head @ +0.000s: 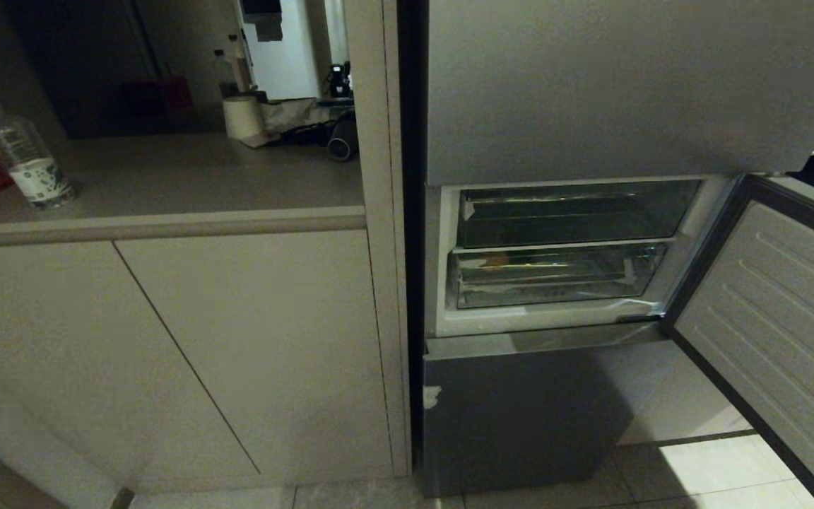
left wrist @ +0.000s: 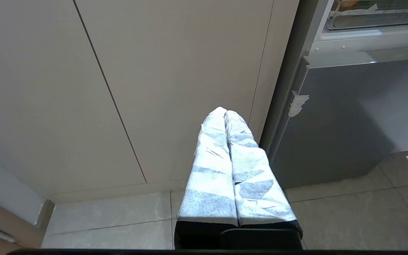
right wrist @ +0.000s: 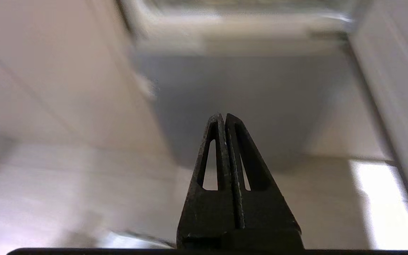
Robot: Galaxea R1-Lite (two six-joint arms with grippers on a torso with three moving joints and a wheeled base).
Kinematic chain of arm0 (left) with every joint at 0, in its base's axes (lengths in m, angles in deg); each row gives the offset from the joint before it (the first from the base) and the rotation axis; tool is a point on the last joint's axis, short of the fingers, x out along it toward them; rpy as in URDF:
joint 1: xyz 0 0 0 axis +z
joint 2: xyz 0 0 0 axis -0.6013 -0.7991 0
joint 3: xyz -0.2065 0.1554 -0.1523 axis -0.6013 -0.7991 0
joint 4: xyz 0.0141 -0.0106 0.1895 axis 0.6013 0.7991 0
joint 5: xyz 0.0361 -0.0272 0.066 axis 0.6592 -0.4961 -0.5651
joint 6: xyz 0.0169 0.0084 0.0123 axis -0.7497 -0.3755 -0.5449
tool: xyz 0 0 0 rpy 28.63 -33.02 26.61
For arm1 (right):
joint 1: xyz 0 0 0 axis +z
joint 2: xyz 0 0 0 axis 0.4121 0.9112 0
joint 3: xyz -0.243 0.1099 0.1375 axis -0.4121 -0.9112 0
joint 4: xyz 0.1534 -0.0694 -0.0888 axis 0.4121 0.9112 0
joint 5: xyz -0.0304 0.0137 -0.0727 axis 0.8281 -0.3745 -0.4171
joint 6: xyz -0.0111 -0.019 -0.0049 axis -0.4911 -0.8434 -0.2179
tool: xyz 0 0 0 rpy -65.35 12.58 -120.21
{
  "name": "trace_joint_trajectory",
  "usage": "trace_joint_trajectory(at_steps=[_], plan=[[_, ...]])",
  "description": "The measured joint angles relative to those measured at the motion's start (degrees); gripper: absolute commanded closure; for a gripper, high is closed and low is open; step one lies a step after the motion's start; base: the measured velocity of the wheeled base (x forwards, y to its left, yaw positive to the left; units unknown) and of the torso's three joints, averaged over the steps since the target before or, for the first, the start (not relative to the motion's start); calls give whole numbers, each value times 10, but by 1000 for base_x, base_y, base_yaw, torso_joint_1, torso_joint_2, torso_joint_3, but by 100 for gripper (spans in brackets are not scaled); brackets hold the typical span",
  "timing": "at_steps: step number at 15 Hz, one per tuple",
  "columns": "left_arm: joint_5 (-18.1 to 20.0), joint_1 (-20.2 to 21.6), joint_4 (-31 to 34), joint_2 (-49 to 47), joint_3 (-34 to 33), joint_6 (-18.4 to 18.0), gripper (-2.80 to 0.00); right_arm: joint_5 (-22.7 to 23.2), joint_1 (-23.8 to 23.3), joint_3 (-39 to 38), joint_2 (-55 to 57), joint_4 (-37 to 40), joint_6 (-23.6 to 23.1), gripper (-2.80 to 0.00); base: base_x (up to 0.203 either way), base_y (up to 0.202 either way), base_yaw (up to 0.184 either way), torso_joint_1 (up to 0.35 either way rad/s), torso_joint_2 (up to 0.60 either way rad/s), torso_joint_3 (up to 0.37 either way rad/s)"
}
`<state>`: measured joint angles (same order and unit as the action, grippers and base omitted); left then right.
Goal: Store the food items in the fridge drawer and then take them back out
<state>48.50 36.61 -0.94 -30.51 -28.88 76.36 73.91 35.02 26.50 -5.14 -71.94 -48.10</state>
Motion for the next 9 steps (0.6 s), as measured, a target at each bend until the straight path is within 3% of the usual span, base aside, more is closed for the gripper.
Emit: trace_joint_trajectory(at_steps=[3,6,9], plan=[[0,0,0,0,0,0,0,25,-58,-23,-54,31,-50,0,0,0,0,0,0,0],[0,0,0,0,0,0,0,36,-89,-25,-134,40,-63,0,0,0,0,0,0,0],[0,0,0,0,0,0,0,16,-102,-26,-197,37,-10,0,0,0,0,0,0,0]])
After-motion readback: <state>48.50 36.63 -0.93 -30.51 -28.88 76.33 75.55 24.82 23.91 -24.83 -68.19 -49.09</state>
